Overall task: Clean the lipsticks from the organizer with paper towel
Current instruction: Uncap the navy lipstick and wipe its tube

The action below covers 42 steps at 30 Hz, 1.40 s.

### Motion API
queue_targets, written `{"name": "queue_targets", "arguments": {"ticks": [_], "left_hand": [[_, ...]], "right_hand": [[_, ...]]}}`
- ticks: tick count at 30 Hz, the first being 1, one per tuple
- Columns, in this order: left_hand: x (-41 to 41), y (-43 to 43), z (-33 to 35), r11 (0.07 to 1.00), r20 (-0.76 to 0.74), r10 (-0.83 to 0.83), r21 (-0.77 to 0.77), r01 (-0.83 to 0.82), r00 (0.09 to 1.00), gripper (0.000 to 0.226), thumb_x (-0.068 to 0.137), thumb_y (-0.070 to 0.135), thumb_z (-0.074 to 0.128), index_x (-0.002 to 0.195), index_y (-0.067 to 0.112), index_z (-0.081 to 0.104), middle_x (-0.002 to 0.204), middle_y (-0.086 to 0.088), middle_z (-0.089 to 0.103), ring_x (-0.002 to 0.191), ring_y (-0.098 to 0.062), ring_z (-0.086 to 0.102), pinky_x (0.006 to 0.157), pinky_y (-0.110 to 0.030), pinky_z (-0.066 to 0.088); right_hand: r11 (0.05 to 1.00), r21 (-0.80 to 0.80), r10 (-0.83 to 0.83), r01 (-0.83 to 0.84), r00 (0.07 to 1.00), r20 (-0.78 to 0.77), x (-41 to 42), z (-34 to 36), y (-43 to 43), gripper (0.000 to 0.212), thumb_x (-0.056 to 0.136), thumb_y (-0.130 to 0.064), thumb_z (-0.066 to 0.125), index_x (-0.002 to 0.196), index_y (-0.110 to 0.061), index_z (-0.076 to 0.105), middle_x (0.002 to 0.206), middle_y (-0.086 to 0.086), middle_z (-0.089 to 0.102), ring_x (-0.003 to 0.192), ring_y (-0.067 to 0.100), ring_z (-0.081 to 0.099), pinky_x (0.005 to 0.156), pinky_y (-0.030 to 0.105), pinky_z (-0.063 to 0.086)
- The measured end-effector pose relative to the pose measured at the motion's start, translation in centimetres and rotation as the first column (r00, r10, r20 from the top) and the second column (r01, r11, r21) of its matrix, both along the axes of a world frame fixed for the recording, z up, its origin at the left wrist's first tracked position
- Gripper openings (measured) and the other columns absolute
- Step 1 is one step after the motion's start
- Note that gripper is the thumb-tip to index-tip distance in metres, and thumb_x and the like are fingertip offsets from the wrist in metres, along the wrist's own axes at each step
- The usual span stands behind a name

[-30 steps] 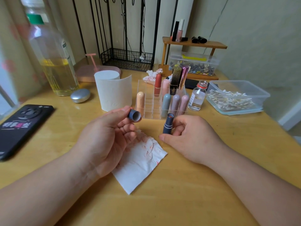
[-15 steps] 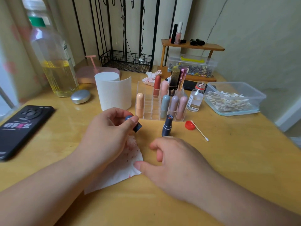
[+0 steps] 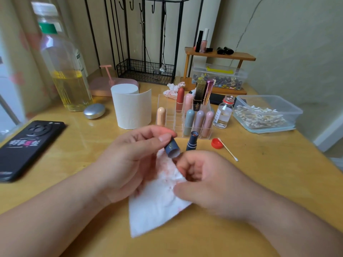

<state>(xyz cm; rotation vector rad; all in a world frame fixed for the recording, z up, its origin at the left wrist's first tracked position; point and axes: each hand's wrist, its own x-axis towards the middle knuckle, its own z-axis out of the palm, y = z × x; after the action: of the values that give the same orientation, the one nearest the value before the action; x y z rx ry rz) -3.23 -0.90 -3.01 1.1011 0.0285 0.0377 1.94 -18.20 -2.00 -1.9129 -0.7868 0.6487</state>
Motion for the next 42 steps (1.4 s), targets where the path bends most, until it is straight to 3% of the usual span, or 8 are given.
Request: {"name": "queue_targets", "arguments": {"ticks": [5, 7, 10, 17, 22, 30, 36, 42], "left_hand": [[-0.1, 0.4, -0.1, 0.966, 0.032, -0.155, -0.203, 0.158, 0.987, 0.027, 0.081, 0.02, 0.073, 0.106, 0.009, 0.07, 0.083, -0.008, 0.066, 0.072, -0.019, 0.065, 0.066, -0.03, 0.055], [-0.1, 0.1, 0.0, 0.961, 0.027, -0.149, -0.233, 0.151, 0.988, 0.031, 0.077, 0.018, 0.077, 0.106, 0.008, 0.07, 0.084, -0.008, 0.069, 0.07, -0.018, 0.067, 0.065, -0.029, 0.056], [0.0, -0.2, -0.1, 0.966, -0.009, -0.098, -0.241, 0.093, 0.995, 0.04, 0.069, 0.013, 0.083, 0.107, 0.008, 0.072, 0.088, -0.013, 0.072, 0.07, -0.02, 0.071, 0.066, -0.03, 0.06], [0.1, -0.2, -0.3, 0.95, -0.047, -0.098, -0.302, 0.079, 0.994, 0.041, 0.072, -0.003, 0.076, 0.111, 0.002, 0.065, 0.1, -0.02, 0.068, 0.085, -0.027, 0.071, 0.078, -0.035, 0.06], [-0.1, -0.8, 0.3, 0.952, -0.088, -0.011, -0.304, -0.016, 0.996, 0.027, 0.066, -0.01, 0.068, 0.09, 0.003, 0.068, 0.088, -0.019, 0.072, 0.077, -0.027, 0.072, 0.075, -0.034, 0.06], [0.1, -0.5, 0.9, 0.911, -0.1, 0.142, -0.376, -0.169, 0.985, 0.03, 0.062, -0.008, 0.072, 0.089, 0.005, 0.07, 0.096, -0.019, 0.07, 0.095, -0.031, 0.07, 0.087, -0.042, 0.058], [-0.4, -1.2, 0.4, 0.978, 0.002, 0.096, -0.189, -0.094, 0.995, 0.025, 0.064, -0.013, 0.068, 0.079, 0.006, 0.067, 0.08, -0.017, 0.071, 0.071, -0.027, 0.073, 0.066, -0.035, 0.062], [-0.4, -1.3, 0.3, 0.985, 0.055, 0.093, -0.149, -0.084, 0.994, 0.02, 0.071, -0.003, 0.069, 0.09, 0.005, 0.071, 0.088, -0.017, 0.072, 0.075, -0.025, 0.07, 0.067, -0.032, 0.06]], "right_hand": [[0.96, 0.249, -0.031, 0.131, 0.929, -0.369, 0.9, 2.4, -1.9, 0.007, 0.069, -0.002, 0.062, 0.071, -0.008, 0.061, 0.058, 0.01, 0.054, 0.045, 0.013, 0.049, 0.039, 0.019, 0.037], [0.93, 0.318, -0.012, 0.182, 0.882, -0.471, 0.9, 2.5, -1.8, 0.012, 0.07, -0.002, 0.064, 0.08, 0.005, 0.064, 0.075, 0.026, 0.066, 0.064, 0.03, 0.067, 0.055, 0.033, 0.057], [0.896, 0.366, -0.007, 0.252, 0.833, -0.554, 0.5, 2.4, -1.6, 0.036, 0.074, -0.003, 0.066, 0.102, 0.019, 0.059, 0.104, 0.041, 0.064, 0.099, 0.055, 0.063, 0.09, 0.062, 0.049], [0.8, 0.474, 0.014, 0.367, 0.779, -0.627, 0.8, 1.7, -1.1, 0.045, 0.085, -0.011, 0.066, 0.117, 0.018, 0.054, 0.116, 0.04, 0.06, 0.116, 0.053, 0.057, 0.104, 0.062, 0.042], [0.785, 0.494, -0.057, 0.375, 0.837, -0.545, 0.3, 1.2, -0.9, 0.027, 0.085, -0.019, 0.069, 0.098, 0.004, 0.064, 0.104, 0.029, 0.069, 0.099, 0.04, 0.068, 0.096, 0.056, 0.051], [0.873, 0.42, 0.045, 0.248, 0.816, -0.576, 0.5, 1.7, -1.5, 0.042, 0.078, -0.003, 0.068, 0.119, 0.005, 0.064, 0.12, 0.027, 0.066, 0.113, 0.044, 0.063, 0.105, 0.063, 0.04], [0.683, 0.535, -0.096, 0.497, 0.787, -0.609, 0.6, 2.2, -1.4, 0.022, 0.077, -0.003, 0.067, 0.097, 0.002, 0.07, 0.102, 0.015, 0.07, 0.098, 0.031, 0.065, 0.081, 0.043, 0.049], [0.627, 0.635, -0.452, 0.45, 0.875, -0.173, 1.0, 2.0, -2.3, 0.011, 0.075, -0.01, 0.066, 0.066, -0.016, 0.066, 0.07, 0.014, 0.064, 0.069, 0.03, 0.056, 0.063, 0.04, 0.045]]}}
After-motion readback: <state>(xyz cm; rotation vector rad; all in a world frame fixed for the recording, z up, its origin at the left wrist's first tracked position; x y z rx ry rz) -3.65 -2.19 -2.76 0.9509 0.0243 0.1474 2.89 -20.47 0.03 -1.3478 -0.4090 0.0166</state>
